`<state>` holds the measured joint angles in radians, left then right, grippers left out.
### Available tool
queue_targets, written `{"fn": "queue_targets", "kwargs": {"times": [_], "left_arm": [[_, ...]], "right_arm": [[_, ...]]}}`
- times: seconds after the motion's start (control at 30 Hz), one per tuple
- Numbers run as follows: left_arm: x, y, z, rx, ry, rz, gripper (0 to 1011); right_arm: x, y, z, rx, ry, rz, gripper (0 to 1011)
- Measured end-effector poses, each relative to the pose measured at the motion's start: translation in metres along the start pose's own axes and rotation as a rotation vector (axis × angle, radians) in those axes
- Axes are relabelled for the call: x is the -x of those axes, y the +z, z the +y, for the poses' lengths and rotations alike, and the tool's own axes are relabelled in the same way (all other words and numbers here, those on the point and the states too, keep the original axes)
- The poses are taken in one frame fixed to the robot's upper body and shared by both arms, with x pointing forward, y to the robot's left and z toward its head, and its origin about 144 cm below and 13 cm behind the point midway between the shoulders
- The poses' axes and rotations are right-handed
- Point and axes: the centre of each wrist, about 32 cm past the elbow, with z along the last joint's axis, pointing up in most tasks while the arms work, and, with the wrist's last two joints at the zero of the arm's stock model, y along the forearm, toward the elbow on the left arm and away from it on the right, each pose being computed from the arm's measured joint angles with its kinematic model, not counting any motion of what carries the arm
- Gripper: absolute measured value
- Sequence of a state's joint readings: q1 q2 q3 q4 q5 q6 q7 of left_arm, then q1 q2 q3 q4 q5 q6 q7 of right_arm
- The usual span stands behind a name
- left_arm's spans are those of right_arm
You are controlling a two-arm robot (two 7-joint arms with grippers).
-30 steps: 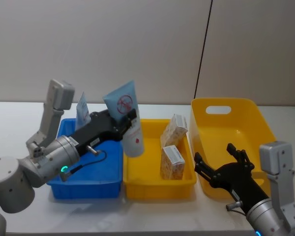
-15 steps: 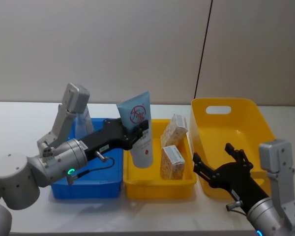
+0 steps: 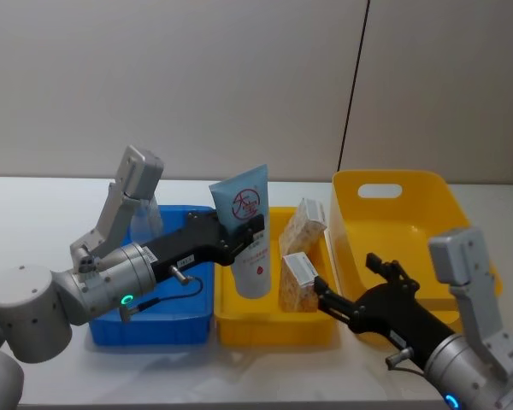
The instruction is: Bimanual collaborative sorting of washing and personal care products
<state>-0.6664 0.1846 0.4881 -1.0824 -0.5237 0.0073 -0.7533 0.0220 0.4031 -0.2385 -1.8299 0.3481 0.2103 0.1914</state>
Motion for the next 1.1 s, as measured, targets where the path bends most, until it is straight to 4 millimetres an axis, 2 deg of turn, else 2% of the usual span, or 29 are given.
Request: {"fn": "queue_targets", "kwargs": {"times": [0.53,1.1], "left_arm": [[0.0,0.0,-0.001,-0.008,-0.009,0.002,253],[0.0,0.0,-0.001,-0.01,-0.012,0.002,253]], "right_arm": [[0.009,0.003,0.025,0.076,0.059,-0.073,1003],[0.026,-0.004,0.065,0.078,0.073,-0.123,1003]]}}
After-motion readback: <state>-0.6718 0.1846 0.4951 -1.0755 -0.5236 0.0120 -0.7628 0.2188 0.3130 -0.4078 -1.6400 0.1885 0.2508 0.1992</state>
